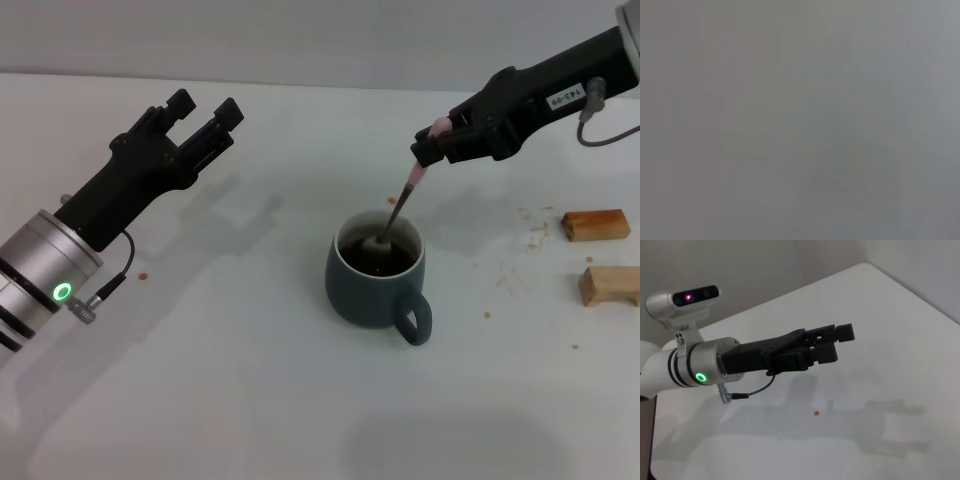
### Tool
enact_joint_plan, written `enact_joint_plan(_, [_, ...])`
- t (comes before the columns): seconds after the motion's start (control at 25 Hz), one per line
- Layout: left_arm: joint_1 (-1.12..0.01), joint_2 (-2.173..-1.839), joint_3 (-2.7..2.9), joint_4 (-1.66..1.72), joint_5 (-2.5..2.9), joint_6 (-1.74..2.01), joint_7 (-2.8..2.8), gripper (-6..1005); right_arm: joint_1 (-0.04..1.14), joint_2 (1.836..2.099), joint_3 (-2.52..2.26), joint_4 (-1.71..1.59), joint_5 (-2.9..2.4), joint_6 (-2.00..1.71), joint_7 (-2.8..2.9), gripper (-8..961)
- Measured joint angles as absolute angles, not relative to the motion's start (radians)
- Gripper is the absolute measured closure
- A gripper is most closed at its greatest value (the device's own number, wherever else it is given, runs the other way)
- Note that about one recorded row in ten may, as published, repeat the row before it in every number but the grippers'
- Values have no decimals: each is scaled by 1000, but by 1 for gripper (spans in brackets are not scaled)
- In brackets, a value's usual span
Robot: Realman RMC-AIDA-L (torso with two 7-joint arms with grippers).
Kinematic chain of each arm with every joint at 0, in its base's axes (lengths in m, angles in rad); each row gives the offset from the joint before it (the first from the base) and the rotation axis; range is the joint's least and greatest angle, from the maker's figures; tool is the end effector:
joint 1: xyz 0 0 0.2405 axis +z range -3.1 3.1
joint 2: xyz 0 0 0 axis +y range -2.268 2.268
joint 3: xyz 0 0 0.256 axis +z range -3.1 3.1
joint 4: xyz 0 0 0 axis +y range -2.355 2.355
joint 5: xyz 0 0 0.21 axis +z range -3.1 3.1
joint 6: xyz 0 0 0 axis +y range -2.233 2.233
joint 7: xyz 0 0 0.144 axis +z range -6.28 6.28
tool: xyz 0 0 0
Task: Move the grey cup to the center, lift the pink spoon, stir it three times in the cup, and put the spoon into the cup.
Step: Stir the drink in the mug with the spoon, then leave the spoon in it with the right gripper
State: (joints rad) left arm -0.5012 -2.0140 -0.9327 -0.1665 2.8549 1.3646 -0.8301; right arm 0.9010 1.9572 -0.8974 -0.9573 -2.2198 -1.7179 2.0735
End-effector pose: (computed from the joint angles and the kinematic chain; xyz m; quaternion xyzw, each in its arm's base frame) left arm -0.2673 0.3320 -0.0251 -0.7654 -0.2862 -0.4767 0.3240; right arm 0.1250 0.4039 0.0549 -0.9743 0.2153 0.0507 0.0432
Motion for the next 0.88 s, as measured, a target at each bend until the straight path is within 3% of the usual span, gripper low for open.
enact_joint_plan(0.52, [-503,-2013,-933,-158,2855,1363,-831,170,909,1974,-988,-857,-2236,-1612,2055,854])
enact_joint_plan(0.88, [-509,-2016,-933,-157,2855,1354,-832,170,901,1966,-976,-855,-2294,-1577,2059,854])
